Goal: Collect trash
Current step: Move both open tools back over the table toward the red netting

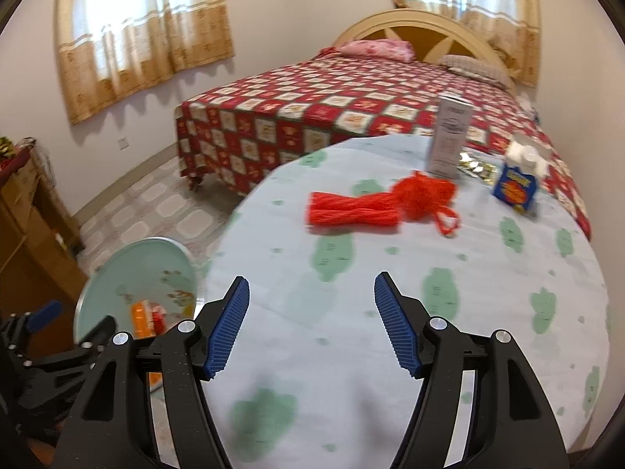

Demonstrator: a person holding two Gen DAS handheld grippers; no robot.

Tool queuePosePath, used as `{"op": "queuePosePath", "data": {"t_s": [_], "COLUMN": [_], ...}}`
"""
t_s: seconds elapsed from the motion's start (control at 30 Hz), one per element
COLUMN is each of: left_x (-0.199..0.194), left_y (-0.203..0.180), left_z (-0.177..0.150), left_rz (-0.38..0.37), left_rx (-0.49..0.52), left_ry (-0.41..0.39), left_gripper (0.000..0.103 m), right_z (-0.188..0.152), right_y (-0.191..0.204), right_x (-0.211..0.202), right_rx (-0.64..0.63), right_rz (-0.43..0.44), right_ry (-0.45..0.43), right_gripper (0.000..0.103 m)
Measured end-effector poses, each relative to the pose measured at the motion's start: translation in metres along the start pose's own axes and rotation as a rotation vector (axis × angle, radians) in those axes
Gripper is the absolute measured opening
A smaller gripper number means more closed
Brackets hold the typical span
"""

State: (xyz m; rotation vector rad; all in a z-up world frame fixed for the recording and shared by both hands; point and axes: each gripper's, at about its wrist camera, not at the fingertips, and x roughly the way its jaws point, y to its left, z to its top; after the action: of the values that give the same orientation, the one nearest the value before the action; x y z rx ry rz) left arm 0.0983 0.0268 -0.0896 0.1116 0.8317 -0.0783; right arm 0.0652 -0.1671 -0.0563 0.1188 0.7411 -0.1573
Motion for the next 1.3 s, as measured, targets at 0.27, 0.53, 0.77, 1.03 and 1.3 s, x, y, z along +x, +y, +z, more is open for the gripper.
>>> {"op": "queuePosePath", "data": {"t_s": [0.27,0.53,0.77,1.03,1.3], "left_x": [-0.007,-0.001,0.009,0.026,0.08], "left_y": [-0.028,-0.062,-0.093,-0.143,-0.206], "left_z": [0.005,0.015,0.036,0.075,0.11], "left_rz": [-0.044,-0.085,-0.122,-0.212,-0.381], "left_rx": [0.038,0.102,0.197,0.314,0.567], "left_ry": [-0.001,0.002,-0.02,-0.068,-0.079], "left_gripper": [0.091,0.091,0.091,0.091,0.09], "right_z": [-0.015,-0.027,-0.026,-0.004,0.013], "right_y": [-0.059,-0.118,-0.16,-0.194,-0.217], "right_x": [0.004,0.007,0.016,0.042,0.058], "right_rx": [0.086,0.172,0.192,0.155,0.126], "right_rz": [-0.087,-0.164,-0.217,-0.234,-0.184], "right_ry": [0.017,0.033,0.047,0.041,0.06], "right_gripper": [0.075,0.075,0.075,0.076,0.076]}}
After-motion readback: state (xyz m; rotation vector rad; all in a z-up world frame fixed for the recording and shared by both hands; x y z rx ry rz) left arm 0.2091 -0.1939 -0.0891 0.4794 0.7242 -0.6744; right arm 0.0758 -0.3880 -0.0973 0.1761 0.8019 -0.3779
